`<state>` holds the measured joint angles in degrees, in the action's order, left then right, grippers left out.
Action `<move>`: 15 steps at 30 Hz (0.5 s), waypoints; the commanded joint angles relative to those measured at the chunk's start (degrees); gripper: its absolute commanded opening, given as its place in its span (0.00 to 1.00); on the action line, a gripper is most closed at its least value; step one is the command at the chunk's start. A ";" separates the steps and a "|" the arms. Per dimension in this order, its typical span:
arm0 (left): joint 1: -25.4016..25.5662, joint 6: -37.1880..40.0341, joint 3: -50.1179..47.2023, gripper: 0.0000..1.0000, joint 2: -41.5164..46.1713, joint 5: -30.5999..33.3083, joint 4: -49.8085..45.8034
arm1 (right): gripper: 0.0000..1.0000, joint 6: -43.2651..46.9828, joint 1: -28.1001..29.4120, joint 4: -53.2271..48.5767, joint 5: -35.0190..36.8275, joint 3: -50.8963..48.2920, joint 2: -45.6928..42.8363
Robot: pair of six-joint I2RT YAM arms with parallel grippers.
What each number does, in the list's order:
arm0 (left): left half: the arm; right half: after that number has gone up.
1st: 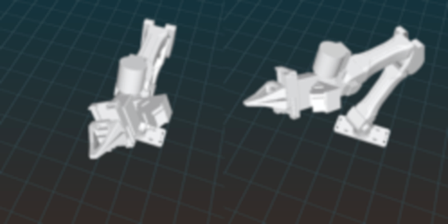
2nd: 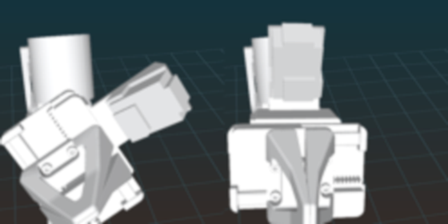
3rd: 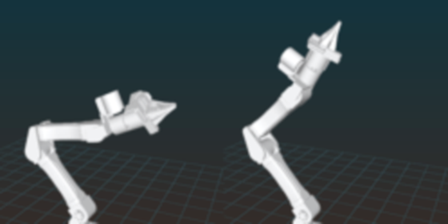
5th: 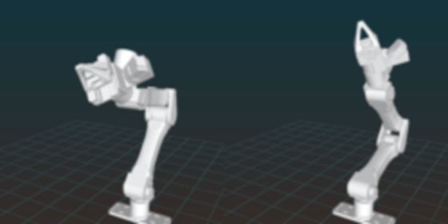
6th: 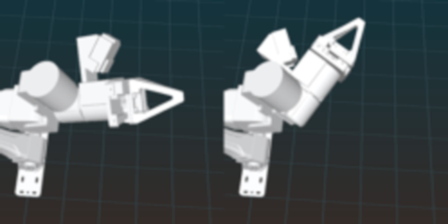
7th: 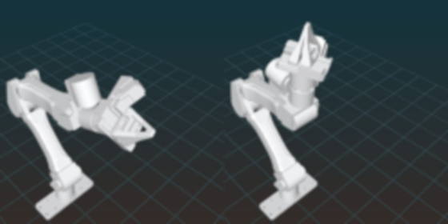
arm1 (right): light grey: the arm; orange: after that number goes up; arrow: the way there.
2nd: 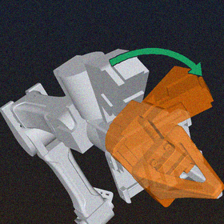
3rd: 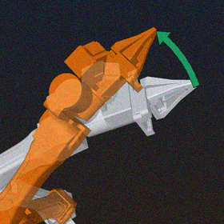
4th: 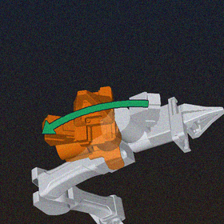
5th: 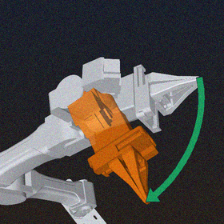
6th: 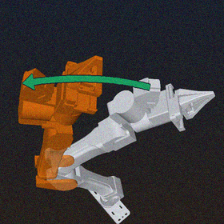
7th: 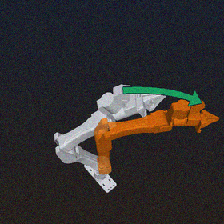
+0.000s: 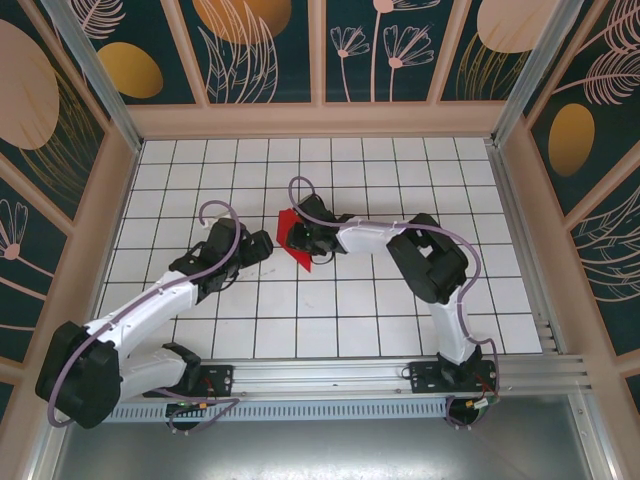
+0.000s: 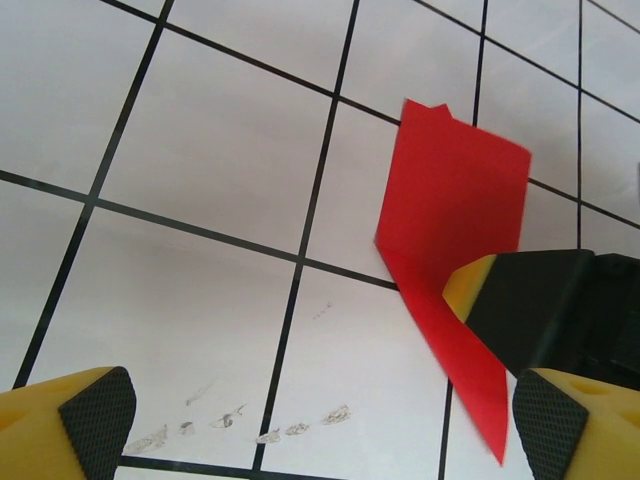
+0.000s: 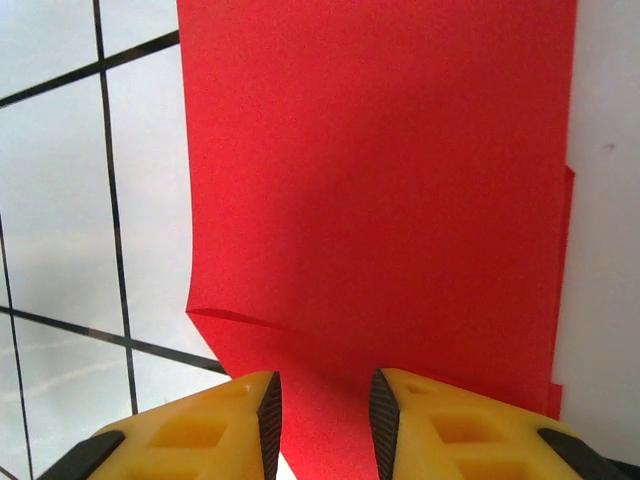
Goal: Fold a paper plane with a square sheet of paper (pick it up from the middle)
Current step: Move the paper to the center of the table.
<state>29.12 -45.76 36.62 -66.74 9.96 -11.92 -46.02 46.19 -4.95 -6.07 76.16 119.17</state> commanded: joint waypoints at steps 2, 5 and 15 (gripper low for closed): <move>-0.38 -0.22 0.20 0.99 -1.72 -1.98 2.31 | 0.33 12.20 -1.19 -2.32 -2.21 -5.12 -1.75; -0.38 0.03 0.56 0.99 -2.78 -3.19 3.32 | 0.33 24.40 -2.09 -2.02 -5.11 -11.57 -5.68; -0.35 0.03 -0.16 0.99 -4.87 -10.03 7.95 | 0.38 30.68 -3.59 0.44 -9.80 -15.52 -19.48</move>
<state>29.12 -45.76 36.62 -71.09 3.18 -6.68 -14.04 42.87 -4.54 -15.14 59.33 104.79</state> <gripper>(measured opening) 0.985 0.370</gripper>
